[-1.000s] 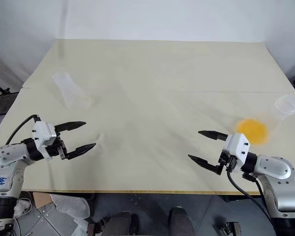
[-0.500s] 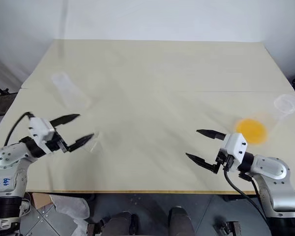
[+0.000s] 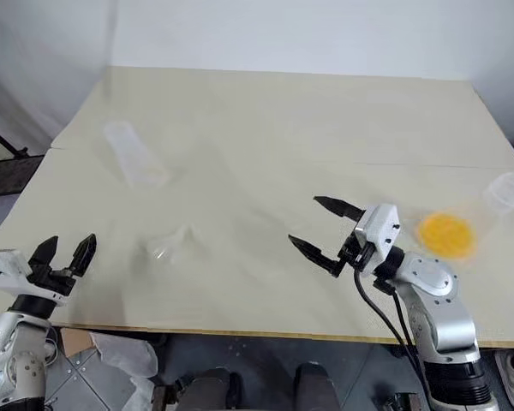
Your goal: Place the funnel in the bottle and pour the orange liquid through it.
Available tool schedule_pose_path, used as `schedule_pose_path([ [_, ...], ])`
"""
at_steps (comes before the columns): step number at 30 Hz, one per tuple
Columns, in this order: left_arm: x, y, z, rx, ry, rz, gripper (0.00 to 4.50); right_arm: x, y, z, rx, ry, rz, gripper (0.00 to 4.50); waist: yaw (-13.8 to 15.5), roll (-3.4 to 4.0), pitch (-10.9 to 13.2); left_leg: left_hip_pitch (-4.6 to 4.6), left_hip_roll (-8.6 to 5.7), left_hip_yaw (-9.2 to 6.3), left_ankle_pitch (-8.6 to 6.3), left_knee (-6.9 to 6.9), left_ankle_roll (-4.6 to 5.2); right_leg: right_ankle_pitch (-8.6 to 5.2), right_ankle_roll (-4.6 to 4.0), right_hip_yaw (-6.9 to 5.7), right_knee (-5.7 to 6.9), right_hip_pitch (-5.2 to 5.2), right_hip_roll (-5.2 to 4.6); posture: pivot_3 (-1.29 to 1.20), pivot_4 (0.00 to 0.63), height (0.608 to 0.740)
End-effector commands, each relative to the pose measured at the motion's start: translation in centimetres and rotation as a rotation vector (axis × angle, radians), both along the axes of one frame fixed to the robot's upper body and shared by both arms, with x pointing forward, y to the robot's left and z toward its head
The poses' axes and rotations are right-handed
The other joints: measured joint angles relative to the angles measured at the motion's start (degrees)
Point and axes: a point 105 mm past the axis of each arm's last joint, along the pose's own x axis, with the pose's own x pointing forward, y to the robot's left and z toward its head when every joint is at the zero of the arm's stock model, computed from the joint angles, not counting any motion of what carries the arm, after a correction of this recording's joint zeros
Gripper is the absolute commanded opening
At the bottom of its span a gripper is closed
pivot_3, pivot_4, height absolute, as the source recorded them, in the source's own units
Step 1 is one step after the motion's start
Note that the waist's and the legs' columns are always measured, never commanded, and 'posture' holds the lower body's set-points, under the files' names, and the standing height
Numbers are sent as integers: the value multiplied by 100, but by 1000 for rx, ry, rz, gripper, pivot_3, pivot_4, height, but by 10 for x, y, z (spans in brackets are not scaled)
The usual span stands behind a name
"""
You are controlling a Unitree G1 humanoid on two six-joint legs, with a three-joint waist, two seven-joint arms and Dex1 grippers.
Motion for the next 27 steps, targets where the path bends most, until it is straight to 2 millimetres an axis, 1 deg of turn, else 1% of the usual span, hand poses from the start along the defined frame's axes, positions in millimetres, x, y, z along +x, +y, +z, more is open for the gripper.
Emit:
schedule_pose_path([
  [1, 15, -21, 36, 34, -80, -113, 4500, -6, 1, 6, -12, -47, 16, 4443, -17, 0, 0, 2, 0, -9, 0, 2, 0, 0, 0, -14, -7, 11, -1, 0, 150, 740],
  [4, 36, -32, 57, 90, -57, -126, 4500, -6, 1, 6, -12, -47, 14, 4443, -34, 0, 0, 3, 2, -37, 0, 2, 0, 0, 0, -57, -33, 39, 0, 0, 150, 740],
  [5, 48, -34, 63, 95, -41, -111, 4500, -6, 2, 6, -8, -46, 13, 4443, -35, 1, 0, 3, 1, -42, 0, 2, 0, 0, 0, -63, -35, 44, -1, 0, 150, 740],
  [7, 61, -42, 75, 87, -39, -131, 4500, -6, 3, 5, -5, -45, 13, 4443, -35, 1, 0, 3, -6, -49, 0, 2, 0, 0, 0, -73, -34, 47, -3, 0, 150, 740],
  [9, 71, -47, 79, 115, -6, -124, 4500, -6, 4, 5, -3, -45, 14, 4443, -46, 2, 0, 2, -14, -52, 0, 2, -1, 0, 0, -81, -35, 49, -6, 0, 150, 740],
  [11, 87, -51, 82, 142, 33, -96, 4500, -6, 5, 5, 2, -45, 17, 4443, -62, 2, 1, 3, -34, -53, 0, -1, -1, 0, 0, -91, -35, 49, -8, 0, 150, 740],
  [13, 102, -57, 89, 150, 37, -77, 4500, -6, 8, 6, 10, -49, 19, 4443, -62, 1, 1, 1, -35, -59, 1, -1, -1, 0, 0, -103, -35, 48, -8, 0, 150, 740],
  [14, 108, -55, 89, 160, 57, -50, 4500, -5, 9, 7, 13, -52, 20, 4443, -59, 1, 1, 1, -35, -59, 1, -1, -2, 0, 0, -109, -35, 49, -9, 0, 150, 740],
  [16, 117, -51, 92, 163, 64, -12, 4500, -5, 9, 7, 18, -56, 17, 4443, -57, 1, 1, -1, -38, -63, 1, 2, -2, 0, 0, -120, -34, 49, -12, 0, 150, 740],
  [18, 121, -50, 95, 151, 54, 9, 4500, -5, 10, 7, 18, -58, 14, 4443, -63, 1, 1, -1, -42, -62, 1, 1, -2, 0, 0, -133, -34, 49, -20, 0, 150, 740],
  [21, 131, -57, 96, 166, 52, -12, 4500, -5, 8, 7, 26, -57, -2, 4443, -49, 1, 1, -4, -44, -66, 1, -1, -2, 0, 0, -153, -34, 48, -26, 0, 150, 740],
  [24, 140, -57, 96, 190, 55, -5, 4500, -5, 10, 7, 31, -57, -4, 4443, -39, 1, 1, -5, -46, -70, 1, 1, -2, 0, 0, -160, -33, 51, -28, 0, 150, 740],
  [27, 151, -55, 101, 195, 39, 14, 4500, -5, 11, 7, 37, -59, -5, 4443, -36, -1, 2, -6, -48, -71, 1, 3, -2, 0, 0, -165, -33, 52, -28, 0, 150, 740],
])
